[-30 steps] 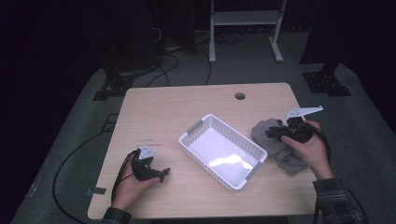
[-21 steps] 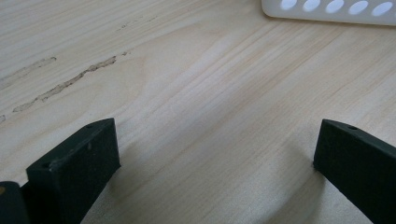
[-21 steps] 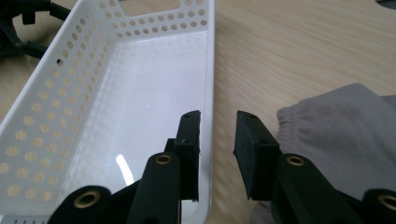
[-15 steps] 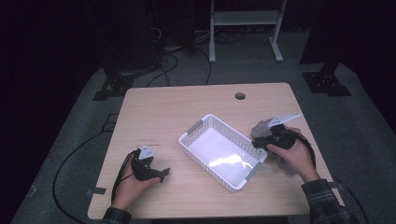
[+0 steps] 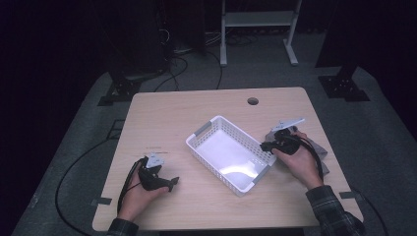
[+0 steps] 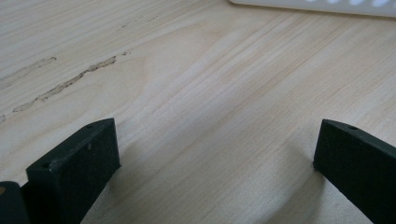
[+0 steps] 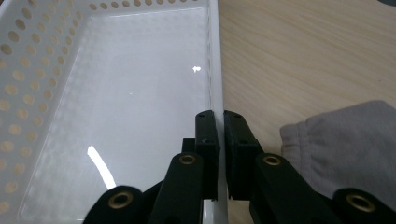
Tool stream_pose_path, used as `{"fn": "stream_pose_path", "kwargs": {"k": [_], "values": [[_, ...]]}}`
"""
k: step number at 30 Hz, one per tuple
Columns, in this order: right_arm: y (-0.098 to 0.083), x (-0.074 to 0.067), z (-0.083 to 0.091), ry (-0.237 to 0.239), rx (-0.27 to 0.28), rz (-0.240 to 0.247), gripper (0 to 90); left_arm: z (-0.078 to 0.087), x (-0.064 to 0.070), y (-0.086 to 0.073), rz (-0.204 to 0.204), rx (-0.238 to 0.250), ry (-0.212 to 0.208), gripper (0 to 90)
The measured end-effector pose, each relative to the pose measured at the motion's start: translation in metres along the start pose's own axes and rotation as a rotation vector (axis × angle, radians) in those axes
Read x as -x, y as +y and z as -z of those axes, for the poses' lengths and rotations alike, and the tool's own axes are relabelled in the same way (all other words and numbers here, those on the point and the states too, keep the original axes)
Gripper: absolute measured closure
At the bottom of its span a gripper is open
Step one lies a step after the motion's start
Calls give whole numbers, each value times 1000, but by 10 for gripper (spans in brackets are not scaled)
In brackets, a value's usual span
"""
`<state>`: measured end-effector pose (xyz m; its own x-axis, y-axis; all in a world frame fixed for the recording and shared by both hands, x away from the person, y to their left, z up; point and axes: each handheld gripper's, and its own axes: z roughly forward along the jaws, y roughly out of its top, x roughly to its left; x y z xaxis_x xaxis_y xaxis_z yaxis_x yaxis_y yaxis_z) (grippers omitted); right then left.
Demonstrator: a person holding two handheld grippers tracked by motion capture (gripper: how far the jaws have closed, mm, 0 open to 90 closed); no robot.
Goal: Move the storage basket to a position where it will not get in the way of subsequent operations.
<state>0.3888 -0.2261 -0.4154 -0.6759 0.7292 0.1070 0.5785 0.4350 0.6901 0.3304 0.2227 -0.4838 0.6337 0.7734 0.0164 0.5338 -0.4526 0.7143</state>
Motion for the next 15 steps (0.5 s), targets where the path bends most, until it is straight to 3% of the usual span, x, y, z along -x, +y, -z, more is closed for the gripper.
{"fn": "stream_pose_path", "kwargs": {"k": [15], "values": [[37, -15, -38, -41, 13, -22, 844, 0, 0, 0, -4, 1, 0, 0]]}}
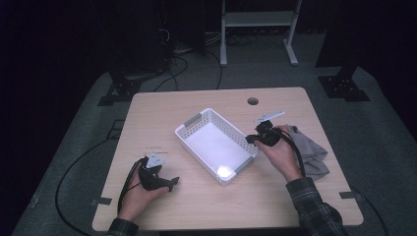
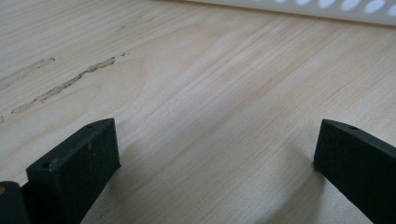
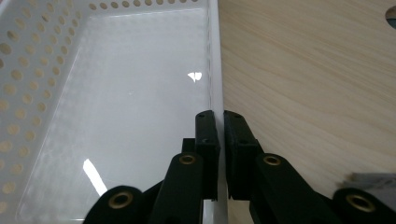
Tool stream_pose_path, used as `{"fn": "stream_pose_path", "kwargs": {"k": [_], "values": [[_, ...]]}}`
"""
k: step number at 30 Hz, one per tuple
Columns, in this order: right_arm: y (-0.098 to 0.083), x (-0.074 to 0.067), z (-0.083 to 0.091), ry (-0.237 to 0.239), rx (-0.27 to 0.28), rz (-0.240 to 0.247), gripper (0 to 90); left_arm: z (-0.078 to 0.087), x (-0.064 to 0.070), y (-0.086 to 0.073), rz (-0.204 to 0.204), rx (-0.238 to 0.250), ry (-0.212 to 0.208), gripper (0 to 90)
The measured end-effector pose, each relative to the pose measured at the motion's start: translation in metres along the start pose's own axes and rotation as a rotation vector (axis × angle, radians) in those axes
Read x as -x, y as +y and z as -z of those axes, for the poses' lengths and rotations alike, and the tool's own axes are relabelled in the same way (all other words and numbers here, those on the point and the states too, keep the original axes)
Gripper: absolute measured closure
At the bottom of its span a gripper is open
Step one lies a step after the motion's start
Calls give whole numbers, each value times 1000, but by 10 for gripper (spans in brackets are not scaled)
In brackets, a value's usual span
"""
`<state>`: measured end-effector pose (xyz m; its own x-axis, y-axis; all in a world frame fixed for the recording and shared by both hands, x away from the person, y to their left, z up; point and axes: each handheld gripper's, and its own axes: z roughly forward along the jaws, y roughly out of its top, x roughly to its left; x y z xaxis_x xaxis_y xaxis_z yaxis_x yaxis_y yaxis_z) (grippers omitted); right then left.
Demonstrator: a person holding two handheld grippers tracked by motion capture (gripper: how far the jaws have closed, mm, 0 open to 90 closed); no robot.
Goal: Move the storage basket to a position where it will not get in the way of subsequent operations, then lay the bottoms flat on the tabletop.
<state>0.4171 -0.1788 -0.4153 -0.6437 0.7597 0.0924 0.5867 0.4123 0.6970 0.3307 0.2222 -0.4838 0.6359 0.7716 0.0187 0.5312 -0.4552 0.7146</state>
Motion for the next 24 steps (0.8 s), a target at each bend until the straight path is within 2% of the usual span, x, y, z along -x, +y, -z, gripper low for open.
{"fn": "stream_pose_path", "kwargs": {"k": [3, 6, 8, 9, 11, 13, 14, 15, 17, 20, 22, 24], "values": [[5, -7, -5, 6, -6, -13, 836, 0, 0, 0, -1, 0, 1, 0], [6, -10, -4, 58, 25, -9, 665, 0, 0, 0, 5, 2, 7, 0], [7, -10, 2, 78, 58, -8, 634, 1, 0, 0, -2, 21, 4, 24], [7, -9, 7, 87, 79, -6, 638, 3, 1, 0, -2, 39, 0, 107], [6, -7, 16, 86, 113, 2, 699, 4, 1, 1, 5, 39, 8, 223], [4, -5, 27, 85, 136, 19, 850, 5, 1, 3, 9, 40, 19, 318], [2, -4, 29, 77, 133, 27, 889, 5, 1, 4, 9, 52, 12, 391], [1, -3, 31, 71, 130, 34, 895, 6, 0, 6, 22, 62, 7, 437], [-2, 1, 33, 57, 116, 49, 897, 6, -1, 11, 51, 85, -8, 605], [-6, 7, 29, 39, 98, 46, 897, 6, -3, 20, 97, 113, -19, 804], [-9, 11, 26, 34, 92, 43, 897, 4, -5, 26, 93, 113, -17, 896], [-11, 13, 21, 29, 83, 40, 897, -1, -6, 33, 107, 106, -5, 900]]}}
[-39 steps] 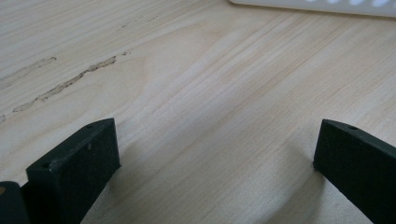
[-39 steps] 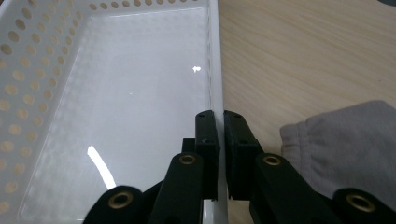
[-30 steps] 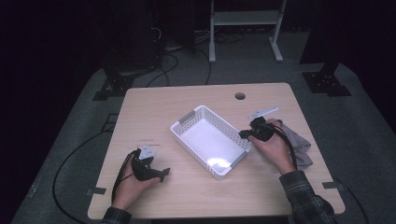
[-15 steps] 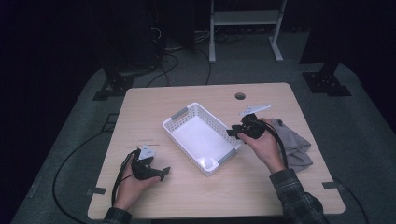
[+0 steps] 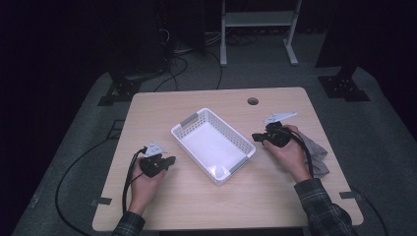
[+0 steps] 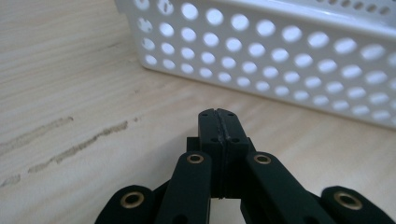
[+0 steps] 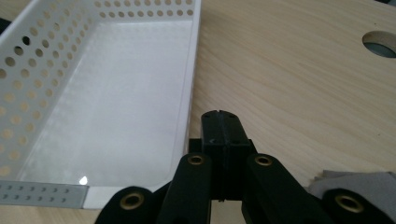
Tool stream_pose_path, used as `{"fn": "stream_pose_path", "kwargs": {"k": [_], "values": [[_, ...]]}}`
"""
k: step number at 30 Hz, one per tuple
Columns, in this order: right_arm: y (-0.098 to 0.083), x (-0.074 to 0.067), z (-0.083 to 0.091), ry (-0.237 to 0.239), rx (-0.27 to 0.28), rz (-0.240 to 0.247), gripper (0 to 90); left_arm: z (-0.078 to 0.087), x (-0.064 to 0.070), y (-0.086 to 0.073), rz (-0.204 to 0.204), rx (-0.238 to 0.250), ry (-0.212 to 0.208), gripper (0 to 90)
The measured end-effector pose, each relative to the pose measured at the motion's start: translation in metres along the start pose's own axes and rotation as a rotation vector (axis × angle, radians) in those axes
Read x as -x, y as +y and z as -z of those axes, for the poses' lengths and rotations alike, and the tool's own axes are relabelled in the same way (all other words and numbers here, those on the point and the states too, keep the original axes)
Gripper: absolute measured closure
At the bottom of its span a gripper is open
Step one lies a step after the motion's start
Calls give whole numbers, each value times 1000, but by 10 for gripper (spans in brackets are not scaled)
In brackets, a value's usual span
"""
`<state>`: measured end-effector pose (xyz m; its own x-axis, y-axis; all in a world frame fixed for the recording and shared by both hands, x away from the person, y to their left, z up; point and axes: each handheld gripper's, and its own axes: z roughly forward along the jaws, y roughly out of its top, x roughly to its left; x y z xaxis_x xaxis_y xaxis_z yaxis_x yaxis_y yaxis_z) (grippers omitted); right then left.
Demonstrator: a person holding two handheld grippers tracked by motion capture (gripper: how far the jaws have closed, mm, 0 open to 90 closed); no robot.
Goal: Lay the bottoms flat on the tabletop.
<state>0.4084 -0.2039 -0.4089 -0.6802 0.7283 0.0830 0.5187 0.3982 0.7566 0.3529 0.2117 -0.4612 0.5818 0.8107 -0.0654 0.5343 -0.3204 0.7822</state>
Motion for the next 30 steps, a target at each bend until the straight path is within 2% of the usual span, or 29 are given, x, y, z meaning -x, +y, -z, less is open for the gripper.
{"fn": "stream_pose_path", "kwargs": {"k": [2, 4, 7, 12, 14, 19, 20, 28, 30], "values": [[-2, 2, -3, -1, -14, 6, 897, -6, 0, 6, -3, -7, 6, 900], [-4, 3, -6, 5, -30, 4, 897, -14, 0, 10, 2, 9, 11, 900], [-7, 3, -10, 20, -50, 11, 897, -22, 1, 15, -5, -4, 36, 900], [-9, 0, -11, 51, -55, 29, 897, -30, 3, 24, 30, 42, 24, 900], [-10, -2, -10, 71, -49, 33, 897, -32, 2, 27, 25, 31, 30, 900], [-15, -11, -11, 117, -58, 63, 897, -35, 0, 36, 39, 57, 4, 893], [-16, -13, -11, 120, -59, 68, 897, -36, 1, 37, 52, 75, -4, 893], [-13, -33, -18, 167, -78, 121, 897, -38, 9, 46, 8, 73, -42, 888], [-13, -39, -20, 189, -86, 135, 897, -36, 10, 47, -4, 70, -39, 895]]}}
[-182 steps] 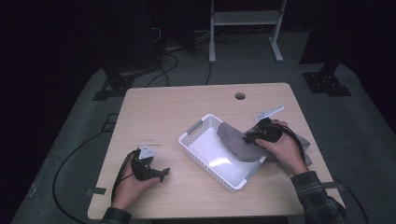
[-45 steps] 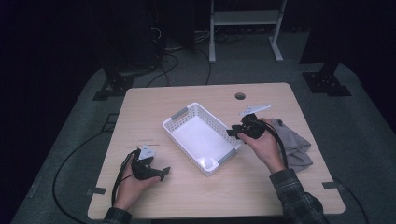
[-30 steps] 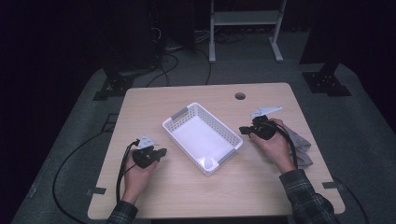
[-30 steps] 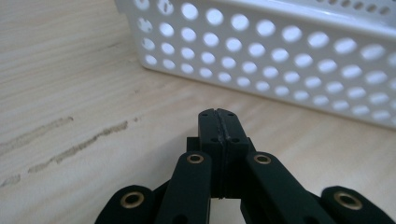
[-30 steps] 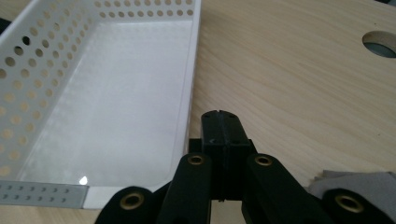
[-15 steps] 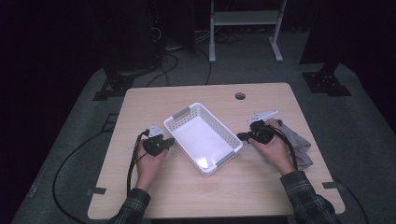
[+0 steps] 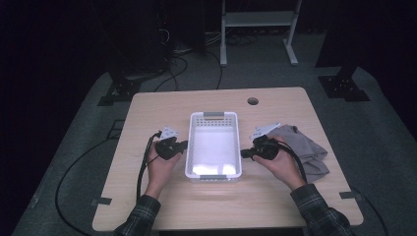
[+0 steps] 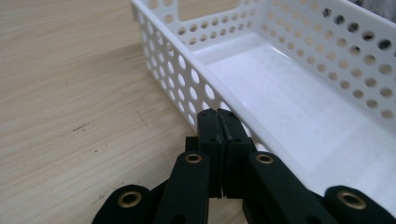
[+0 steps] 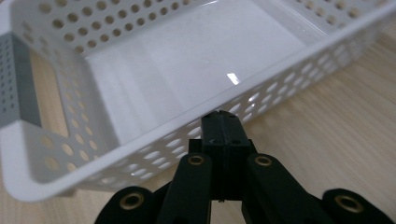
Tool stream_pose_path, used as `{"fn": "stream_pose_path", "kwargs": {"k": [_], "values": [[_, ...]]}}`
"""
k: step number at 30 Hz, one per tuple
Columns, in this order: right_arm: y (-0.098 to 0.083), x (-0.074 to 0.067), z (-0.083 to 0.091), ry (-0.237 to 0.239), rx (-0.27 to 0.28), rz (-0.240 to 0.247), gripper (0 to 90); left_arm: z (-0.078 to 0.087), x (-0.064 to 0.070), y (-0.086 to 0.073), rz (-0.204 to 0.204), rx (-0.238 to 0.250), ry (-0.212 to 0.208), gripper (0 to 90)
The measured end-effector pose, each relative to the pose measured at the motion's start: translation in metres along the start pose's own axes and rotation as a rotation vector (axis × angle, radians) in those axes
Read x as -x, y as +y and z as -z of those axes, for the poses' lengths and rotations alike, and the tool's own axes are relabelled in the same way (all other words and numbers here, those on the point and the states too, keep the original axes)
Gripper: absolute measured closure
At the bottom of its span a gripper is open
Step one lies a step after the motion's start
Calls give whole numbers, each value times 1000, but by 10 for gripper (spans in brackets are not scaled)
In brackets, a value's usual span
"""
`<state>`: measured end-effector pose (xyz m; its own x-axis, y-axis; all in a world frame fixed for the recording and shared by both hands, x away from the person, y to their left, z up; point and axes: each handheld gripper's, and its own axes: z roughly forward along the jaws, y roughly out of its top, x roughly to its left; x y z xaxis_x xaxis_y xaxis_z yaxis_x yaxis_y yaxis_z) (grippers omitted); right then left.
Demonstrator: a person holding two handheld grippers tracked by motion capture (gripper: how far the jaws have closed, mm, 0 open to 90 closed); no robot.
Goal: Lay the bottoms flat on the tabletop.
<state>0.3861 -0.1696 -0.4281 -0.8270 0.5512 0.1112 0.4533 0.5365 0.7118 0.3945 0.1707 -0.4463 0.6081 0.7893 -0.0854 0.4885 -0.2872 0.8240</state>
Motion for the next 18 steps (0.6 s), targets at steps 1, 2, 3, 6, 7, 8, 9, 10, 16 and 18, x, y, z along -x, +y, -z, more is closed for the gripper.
{"fn": "stream_pose_path", "kwargs": {"k": [1, 2, 3, 6, 7, 8, 9, 10, 16, 18], "values": [[1, -3, -2, 9, -6, 16, 897, 0, 0, 0, -5, -5, 2, 895], [1, -5, -3, 20, -8, 22, 897, 1, 0, 0, -13, -11, 12, 899], [1, -8, -4, 31, -9, 34, 897, 1, -1, 0, -19, -14, 18, 899], [2, -10, -5, 30, -8, 44, 895, 3, -5, -1, -7, -8, 24, 859], [2, -9, -4, 24, 2, 39, 877, 5, -7, 0, -13, -8, 31, 828], [1, -8, -3, 16, 11, 33, 854, 6, -8, 0, -12, -11, 38, 811], [0, -7, -2, 9, 17, 29, 819, 8, -10, 0, -22, -8, 51, 790], [-1, -5, 0, -1, 31, 14, 779, 10, -11, 1, -13, -1, 61, 757], [-20, 7, 9, -60, 67, -35, 512, 27, -21, 2, 20, -2, 83, 617], [-31, 9, 10, -83, 45, -46, 481, 35, -22, 4, 24, -12, 79, 583]]}}
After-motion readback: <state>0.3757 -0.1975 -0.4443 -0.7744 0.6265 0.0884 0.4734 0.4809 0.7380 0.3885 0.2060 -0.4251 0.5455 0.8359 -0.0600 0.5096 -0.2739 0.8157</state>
